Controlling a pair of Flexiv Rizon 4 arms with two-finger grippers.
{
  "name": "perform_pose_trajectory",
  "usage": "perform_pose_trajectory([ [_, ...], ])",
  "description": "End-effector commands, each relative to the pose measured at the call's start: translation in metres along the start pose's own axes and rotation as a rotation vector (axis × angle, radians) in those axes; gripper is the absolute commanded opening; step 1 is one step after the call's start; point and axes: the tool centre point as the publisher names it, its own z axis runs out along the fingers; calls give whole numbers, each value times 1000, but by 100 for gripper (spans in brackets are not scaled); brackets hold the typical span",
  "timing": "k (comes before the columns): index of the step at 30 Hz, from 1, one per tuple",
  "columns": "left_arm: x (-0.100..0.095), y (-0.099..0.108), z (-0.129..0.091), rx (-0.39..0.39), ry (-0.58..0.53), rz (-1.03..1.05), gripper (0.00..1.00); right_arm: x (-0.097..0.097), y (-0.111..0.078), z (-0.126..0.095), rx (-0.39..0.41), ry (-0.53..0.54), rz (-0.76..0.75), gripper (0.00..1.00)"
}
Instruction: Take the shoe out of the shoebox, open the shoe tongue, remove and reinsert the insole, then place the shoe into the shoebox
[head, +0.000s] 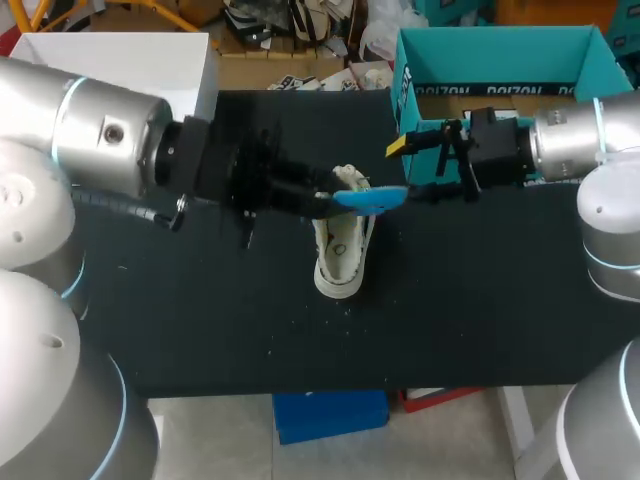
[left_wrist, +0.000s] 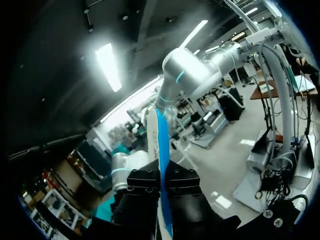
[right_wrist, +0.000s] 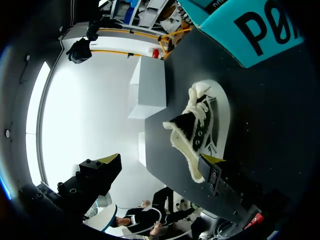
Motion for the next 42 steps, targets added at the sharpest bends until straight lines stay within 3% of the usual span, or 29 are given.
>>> perform_pose_trajectory([
  [1, 42, 10, -4, 107, -68, 403, 0, 0, 0, 2, -2, 1, 0, 100],
  [14, 42, 10, -4, 107, -68, 403, 0, 0, 0, 2, -2, 1, 0, 100],
  [17, 57, 1, 9, 103, -8, 554, 0, 0, 0, 2, -2, 1, 0, 100],
  [26, 107, 52, 18, -24, 71, 719, 0, 0, 0, 2, -2, 1, 0, 100],
  [41, 107, 52, 18, -24, 71, 719, 0, 0, 0, 2, -2, 1, 0, 100],
  [42, 107, 49, 20, -35, 71, 788, 0, 0, 0, 2, -2, 1, 0, 100],
])
